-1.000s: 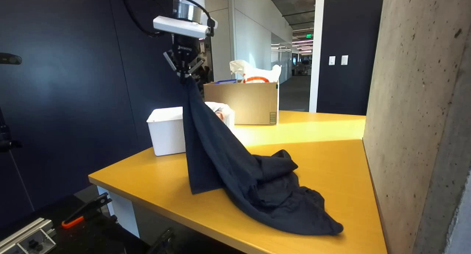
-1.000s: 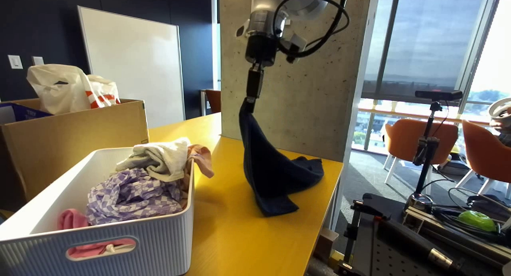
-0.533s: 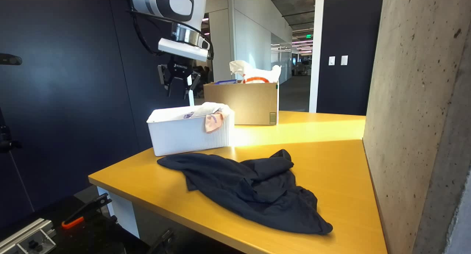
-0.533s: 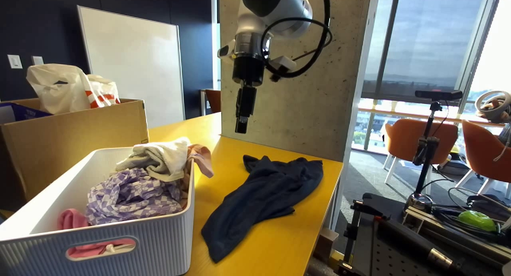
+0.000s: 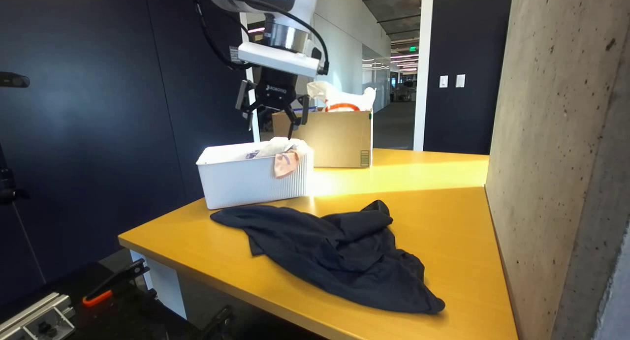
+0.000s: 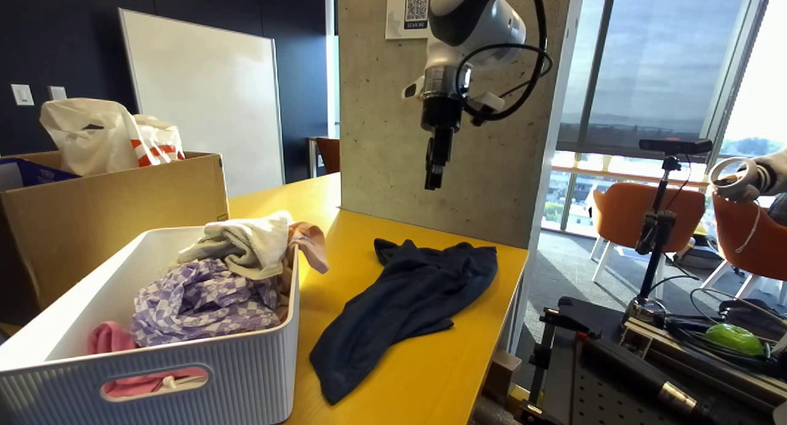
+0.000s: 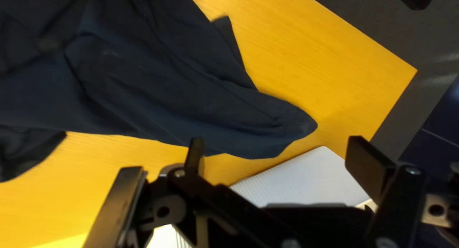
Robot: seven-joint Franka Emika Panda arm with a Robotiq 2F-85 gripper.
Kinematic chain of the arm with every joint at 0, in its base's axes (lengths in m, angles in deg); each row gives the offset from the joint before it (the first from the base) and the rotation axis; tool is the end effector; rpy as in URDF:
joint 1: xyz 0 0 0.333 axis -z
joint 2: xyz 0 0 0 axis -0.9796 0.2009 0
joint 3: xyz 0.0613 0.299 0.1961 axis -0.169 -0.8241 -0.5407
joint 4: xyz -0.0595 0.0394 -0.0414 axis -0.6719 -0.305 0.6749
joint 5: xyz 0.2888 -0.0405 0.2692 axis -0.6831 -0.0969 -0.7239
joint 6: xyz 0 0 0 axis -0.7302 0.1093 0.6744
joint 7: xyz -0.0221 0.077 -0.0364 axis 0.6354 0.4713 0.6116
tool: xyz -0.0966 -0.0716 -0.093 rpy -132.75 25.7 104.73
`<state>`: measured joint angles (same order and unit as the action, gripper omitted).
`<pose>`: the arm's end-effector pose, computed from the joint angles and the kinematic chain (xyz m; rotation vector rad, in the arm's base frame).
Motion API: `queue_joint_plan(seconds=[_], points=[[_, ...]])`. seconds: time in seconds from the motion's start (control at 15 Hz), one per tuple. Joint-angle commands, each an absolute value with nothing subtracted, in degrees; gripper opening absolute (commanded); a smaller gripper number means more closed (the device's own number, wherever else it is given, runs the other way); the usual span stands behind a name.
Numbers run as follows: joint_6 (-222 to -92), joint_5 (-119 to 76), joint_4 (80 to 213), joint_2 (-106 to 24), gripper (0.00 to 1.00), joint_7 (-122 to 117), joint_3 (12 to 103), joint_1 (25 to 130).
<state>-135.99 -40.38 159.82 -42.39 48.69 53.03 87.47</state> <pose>0.6163 -0.0652 0.3773 -2.7550 -0.7594 -0.0088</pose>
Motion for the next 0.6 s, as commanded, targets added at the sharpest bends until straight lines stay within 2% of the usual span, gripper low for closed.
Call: queue_joint_plan(seconds=[0.0, 0.53], points=[[-137.51, -42.44, 159.58, -40.26, 1.0, 51.26, 55.35, 90.47], [-144.16, -34.94, 158.54, -29.55, 1.0, 51.06, 56.94, 92.24]])
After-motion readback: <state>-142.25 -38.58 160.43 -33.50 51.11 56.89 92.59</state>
